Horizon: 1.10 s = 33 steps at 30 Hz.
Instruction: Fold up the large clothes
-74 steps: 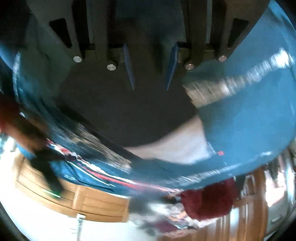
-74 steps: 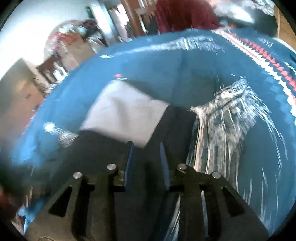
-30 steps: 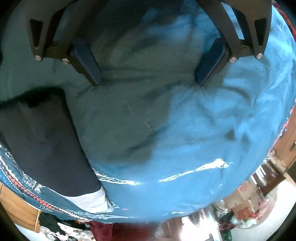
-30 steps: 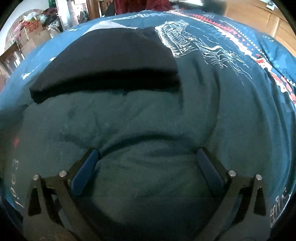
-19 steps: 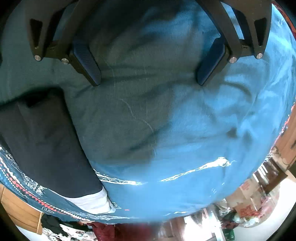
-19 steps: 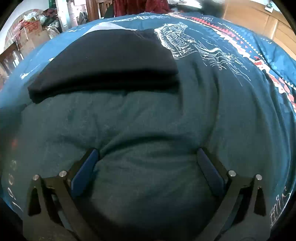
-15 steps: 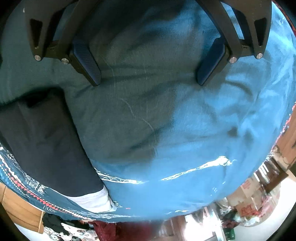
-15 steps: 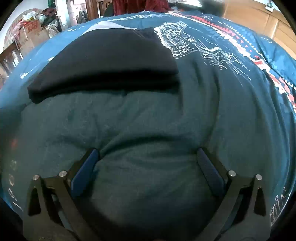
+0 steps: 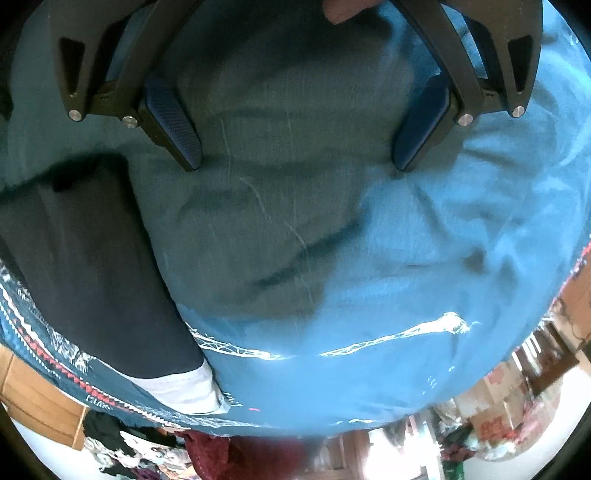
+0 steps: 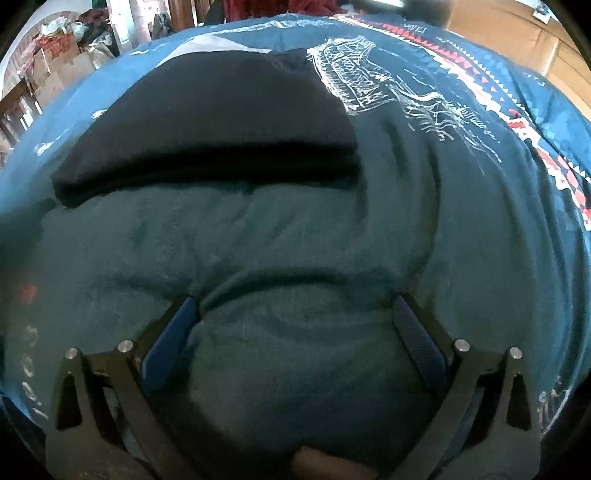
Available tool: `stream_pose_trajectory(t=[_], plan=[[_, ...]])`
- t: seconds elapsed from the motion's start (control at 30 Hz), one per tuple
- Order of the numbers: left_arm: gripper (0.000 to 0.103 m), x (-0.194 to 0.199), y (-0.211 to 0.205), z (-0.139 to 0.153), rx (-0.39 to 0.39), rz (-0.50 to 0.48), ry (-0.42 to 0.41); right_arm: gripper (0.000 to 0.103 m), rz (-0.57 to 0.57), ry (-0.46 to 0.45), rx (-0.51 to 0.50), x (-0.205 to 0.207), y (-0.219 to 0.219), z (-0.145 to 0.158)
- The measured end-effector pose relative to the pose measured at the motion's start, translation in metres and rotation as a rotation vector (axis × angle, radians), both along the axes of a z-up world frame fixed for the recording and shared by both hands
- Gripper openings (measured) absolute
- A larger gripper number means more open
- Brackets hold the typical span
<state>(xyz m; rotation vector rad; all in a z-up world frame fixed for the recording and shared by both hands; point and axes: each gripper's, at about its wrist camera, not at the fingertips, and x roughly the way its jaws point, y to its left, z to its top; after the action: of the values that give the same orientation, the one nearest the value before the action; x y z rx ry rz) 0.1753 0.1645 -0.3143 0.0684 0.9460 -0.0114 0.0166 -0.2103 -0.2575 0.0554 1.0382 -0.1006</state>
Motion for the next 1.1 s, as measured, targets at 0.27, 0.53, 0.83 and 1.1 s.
stream_pose_trajectory(t=[0.27,0.53,0.83,1.1], plan=[[0.103,-0.031,-0.007,0.051,0.041,-0.030,-0.102,0.103,0.011,-0.122,-0.035,-0.029,0.004,0.078],[0.103,-0.107,-0.035,0.169,-0.018,-0.113,-0.338,0.103,-0.022,-0.280,-0.048,-0.058,0.003,0.170],[0.103,-0.162,-0.067,0.229,-0.012,-0.129,-0.363,0.103,-0.066,-0.317,-0.055,-0.080,-0.004,0.210],[0.103,-0.190,-0.074,0.237,0.000,-0.124,-0.353,0.103,-0.082,-0.319,-0.047,-0.098,-0.011,0.213]])
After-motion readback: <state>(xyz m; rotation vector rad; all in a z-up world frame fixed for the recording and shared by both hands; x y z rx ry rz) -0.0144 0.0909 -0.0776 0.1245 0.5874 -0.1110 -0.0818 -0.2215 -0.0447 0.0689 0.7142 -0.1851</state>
